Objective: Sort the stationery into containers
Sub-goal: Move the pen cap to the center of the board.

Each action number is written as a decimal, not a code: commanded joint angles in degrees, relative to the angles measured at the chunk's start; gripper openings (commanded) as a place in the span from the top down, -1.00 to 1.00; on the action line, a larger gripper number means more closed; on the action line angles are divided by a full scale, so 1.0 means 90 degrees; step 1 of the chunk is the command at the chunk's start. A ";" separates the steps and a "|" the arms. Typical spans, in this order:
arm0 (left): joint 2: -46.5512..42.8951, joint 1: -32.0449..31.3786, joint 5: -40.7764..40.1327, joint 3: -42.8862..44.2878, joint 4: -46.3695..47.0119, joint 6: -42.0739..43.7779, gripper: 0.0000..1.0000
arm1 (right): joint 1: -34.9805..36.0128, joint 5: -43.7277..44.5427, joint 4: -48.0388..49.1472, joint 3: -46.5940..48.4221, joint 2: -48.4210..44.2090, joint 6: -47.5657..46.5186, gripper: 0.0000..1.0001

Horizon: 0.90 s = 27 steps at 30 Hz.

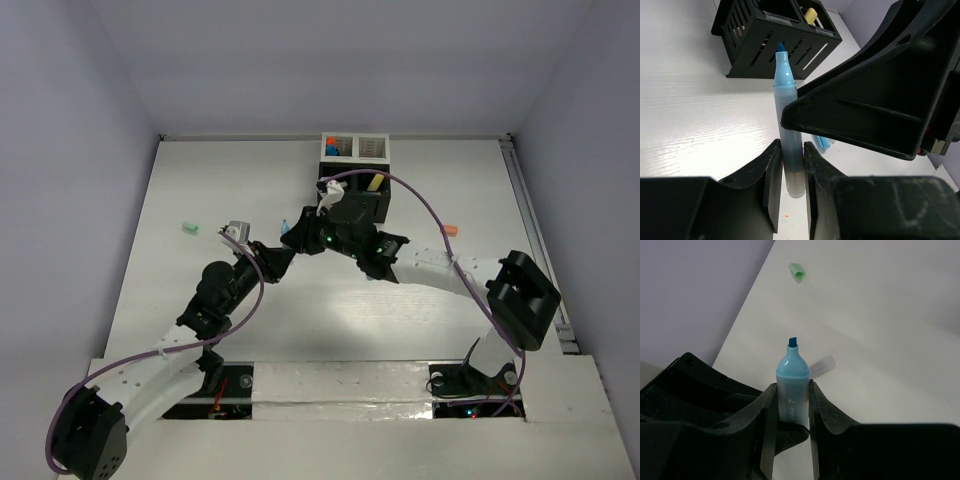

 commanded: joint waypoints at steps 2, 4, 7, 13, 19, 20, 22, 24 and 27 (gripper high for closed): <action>-0.0062 -0.0037 0.0471 0.0045 0.0590 0.0064 1.00 | 0.0091 0.0004 0.0336 -0.0032 -0.0341 0.0023 0.90; -0.0081 -0.0037 0.0529 0.0016 0.0619 0.0074 1.00 | 0.0091 0.0161 0.0356 -0.0052 -0.0439 0.0004 0.90; -0.0081 -0.0037 0.0646 0.0006 0.0668 0.0113 1.00 | 0.0091 0.0355 0.0307 -0.0023 -0.0586 -0.0132 0.83; -0.0091 -0.0037 0.0812 -0.0013 0.0688 0.0191 1.00 | -0.0161 0.0513 -0.0210 -0.0128 -0.1033 -0.0377 -0.21; -0.0101 -0.0037 0.0988 -0.0033 0.0736 0.0279 1.00 | -0.0670 0.0843 -0.0796 -0.0861 -0.1922 -0.0513 -0.33; -0.0101 -0.0037 0.1008 -0.0043 0.0736 0.0279 1.00 | -0.0786 0.0951 -0.1096 -0.1085 -0.2156 -0.0543 -0.12; -0.0091 -0.0037 0.1057 -0.0043 0.0766 0.0279 1.00 | -0.0914 0.1244 -0.1459 -0.1272 -0.2314 -0.0572 0.26; -0.0091 -0.0037 0.1086 -0.0052 0.0834 0.0250 1.00 | -0.1157 0.1294 -0.2230 -0.1466 -0.2334 -0.0563 0.76; -0.0033 -0.0037 0.1145 -0.0052 0.0892 0.0220 1.00 | -0.1450 0.1245 -0.2739 -0.1808 -0.2140 -0.0494 1.00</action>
